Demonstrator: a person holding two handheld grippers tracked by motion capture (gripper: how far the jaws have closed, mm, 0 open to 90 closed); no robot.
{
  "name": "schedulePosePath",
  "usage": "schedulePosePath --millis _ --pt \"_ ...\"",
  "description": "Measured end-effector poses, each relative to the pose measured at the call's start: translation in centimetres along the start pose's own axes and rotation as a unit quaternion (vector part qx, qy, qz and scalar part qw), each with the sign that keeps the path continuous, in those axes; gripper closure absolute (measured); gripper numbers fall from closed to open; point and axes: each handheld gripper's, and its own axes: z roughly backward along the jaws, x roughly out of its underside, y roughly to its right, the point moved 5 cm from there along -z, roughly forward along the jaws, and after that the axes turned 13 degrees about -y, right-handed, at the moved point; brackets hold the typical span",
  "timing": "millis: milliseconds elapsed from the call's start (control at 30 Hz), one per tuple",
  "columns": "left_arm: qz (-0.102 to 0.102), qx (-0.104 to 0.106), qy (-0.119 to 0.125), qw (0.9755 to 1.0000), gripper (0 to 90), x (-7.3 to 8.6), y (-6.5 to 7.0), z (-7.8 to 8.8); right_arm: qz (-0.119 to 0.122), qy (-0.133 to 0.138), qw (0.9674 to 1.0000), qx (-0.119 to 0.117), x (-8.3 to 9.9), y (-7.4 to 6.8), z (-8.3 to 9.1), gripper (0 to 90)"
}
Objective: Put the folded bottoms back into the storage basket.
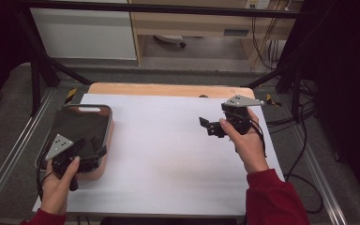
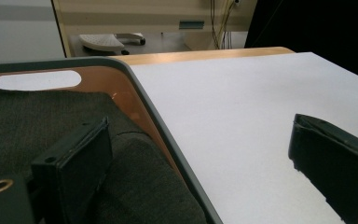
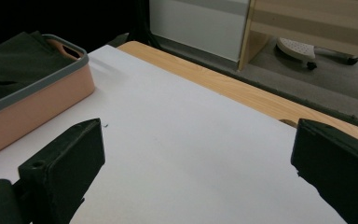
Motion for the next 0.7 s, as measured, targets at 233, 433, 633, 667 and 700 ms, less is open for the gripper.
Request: schedulePosePath --millis 233,433,633,667,700 --pt "0.001 0.004 0.001 1.0 6.3 0.0 0.1 0.0 -0.011 0.004 0.9999 0.005 1.0 1.1 0.9 3.5" --pt "0.002 0.005 0.001 1.0 6.3 0.0 0.0 0.0 -0.021 0.003 0.9997 0.01 2.3 2.3 1.6 3.8" --pt "-0.001 0.008 0.003 1.0 6.3 0.0 0.2 0.0 -0.034 0.007 0.9993 0.017 3.8 3.3 2.4 4.0" --pt "-0.001 0.009 0.004 1.0 6.3 0.0 0.2 -0.1 -0.035 0.008 0.9992 0.018 4.0 3.4 2.6 4.2" --pt "-0.001 0.009 0.004 0.9999 6.3 0.0 0.2 0.0 -0.035 0.009 0.9992 0.018 4.2 3.4 2.7 4.4"
